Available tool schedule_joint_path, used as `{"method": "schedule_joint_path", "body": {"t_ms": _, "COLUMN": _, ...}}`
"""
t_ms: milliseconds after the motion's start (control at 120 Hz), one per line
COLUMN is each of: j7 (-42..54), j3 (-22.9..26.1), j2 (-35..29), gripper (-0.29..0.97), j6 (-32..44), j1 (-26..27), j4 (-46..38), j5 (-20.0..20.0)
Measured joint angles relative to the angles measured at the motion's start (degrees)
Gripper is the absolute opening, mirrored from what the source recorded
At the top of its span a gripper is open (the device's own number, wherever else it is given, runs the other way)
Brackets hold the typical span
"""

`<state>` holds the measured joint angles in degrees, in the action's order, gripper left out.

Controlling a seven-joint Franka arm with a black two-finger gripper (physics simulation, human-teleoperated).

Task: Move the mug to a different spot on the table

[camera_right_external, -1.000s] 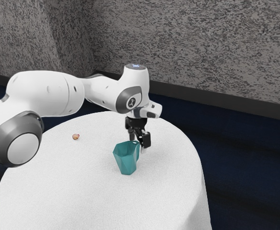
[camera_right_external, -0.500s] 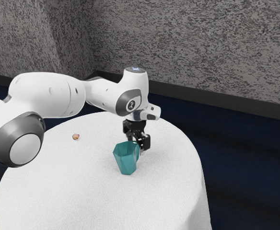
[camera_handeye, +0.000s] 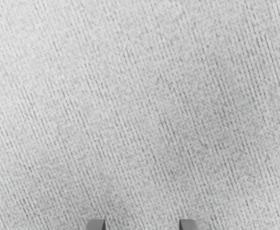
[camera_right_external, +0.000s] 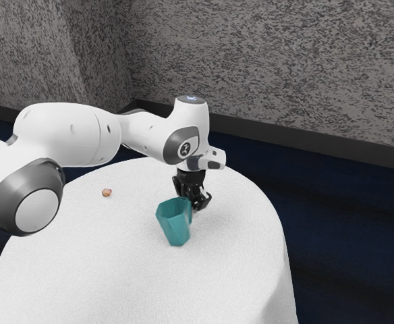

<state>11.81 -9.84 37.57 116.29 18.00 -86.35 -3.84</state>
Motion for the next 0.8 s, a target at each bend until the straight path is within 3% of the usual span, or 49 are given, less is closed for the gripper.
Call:
{"method": "schedule_joint_path", "body": {"t_ms": 217, "j7": -1.2, "j3": 1.0, "j2": -0.1, "gripper": 0.02, "j6": -2.0, "j1": -3.5, "j4": 1.2, "j5": -0.3}}
{"method": "schedule_joint_path", "body": {"t_ms": 358, "j7": -1.9, "j3": 7.8, "j2": -0.2, "gripper": -0.02, "j6": -8.3, "j1": -10.6, "j4": 4.2, "j5": -0.7}}
{"method": "schedule_joint_path", "body": {"t_ms": 800, "j7": -3.7, "j3": 8.2, "j2": 1.9, "gripper": -0.03, "j6": -25.2, "j1": -11.6, "j4": 8.4, "j5": 2.7}}
